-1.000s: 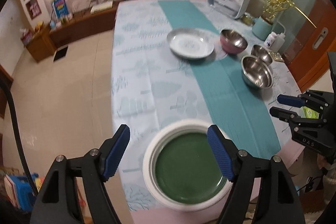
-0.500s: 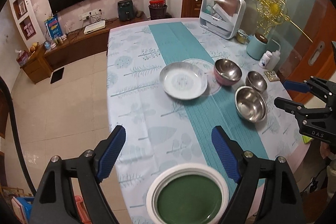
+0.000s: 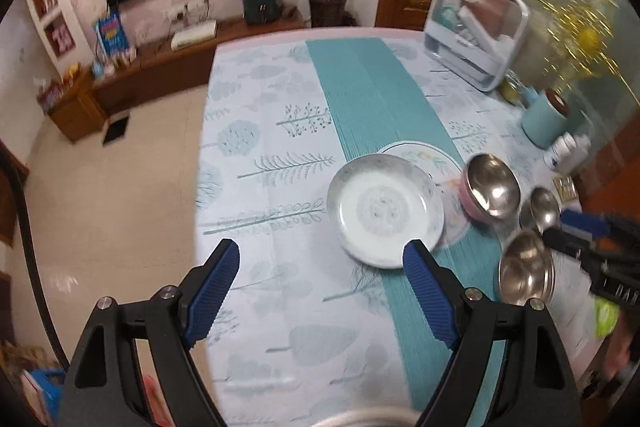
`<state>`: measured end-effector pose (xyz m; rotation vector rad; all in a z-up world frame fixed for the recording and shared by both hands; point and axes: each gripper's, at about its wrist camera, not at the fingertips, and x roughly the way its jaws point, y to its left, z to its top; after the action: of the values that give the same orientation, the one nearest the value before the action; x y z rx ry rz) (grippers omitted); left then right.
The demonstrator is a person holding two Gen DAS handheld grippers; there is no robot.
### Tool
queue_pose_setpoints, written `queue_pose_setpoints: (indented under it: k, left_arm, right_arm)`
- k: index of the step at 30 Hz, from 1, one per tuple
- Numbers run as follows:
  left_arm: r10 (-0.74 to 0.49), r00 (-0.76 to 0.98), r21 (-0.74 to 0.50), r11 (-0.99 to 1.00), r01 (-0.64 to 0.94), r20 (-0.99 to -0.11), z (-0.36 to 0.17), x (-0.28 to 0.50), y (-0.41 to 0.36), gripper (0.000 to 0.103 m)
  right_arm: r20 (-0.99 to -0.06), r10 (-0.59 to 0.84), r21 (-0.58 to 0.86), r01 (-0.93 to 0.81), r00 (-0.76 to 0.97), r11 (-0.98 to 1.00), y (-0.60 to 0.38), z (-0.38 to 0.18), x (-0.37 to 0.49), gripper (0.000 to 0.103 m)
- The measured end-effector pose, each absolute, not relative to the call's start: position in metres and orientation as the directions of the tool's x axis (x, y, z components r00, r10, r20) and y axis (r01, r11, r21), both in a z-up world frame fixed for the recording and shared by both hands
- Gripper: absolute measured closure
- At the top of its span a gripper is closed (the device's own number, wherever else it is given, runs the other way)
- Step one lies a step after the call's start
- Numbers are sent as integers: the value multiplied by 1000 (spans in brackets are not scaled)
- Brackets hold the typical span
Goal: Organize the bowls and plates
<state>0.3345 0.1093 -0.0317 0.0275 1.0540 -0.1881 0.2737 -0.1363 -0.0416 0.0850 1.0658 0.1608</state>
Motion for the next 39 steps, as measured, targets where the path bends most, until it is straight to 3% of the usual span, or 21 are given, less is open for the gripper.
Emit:
queue_pose_setpoints:
  k: [7, 14, 20, 25, 35, 39]
  left_arm:
    - [-156, 396, -145, 988, 57, -905, -101, 407, 101, 20]
    - [-115, 317, -103, 993, 52, -941, -170, 441, 83, 24]
    - [-150, 249, -146, 989, 32, -957, -209, 456, 77, 34]
    - [-194, 207, -193, 981, 29, -959, -228, 467, 75, 55]
    - [-255, 176, -245, 966, 79, -951, -237, 479, 69, 74]
    - [-235, 173, -223, 971, 88, -957, -239, 479, 72, 94]
  right_arm:
    - [-884, 249, 289, 45, 395, 956, -153, -103, 317, 51]
    - [-893, 306, 367, 140, 330, 919, -164, -163, 347, 51]
    - [-882, 361, 424, 175, 303, 889, -164, -197, 363, 51]
    - [-887, 354, 416, 178, 298, 892, -162, -215, 375, 56]
    - [-893, 353, 409, 177, 280, 895, -165, -234, 390, 84]
    - [-897, 352, 405, 178, 267, 897, -167, -240, 393, 91]
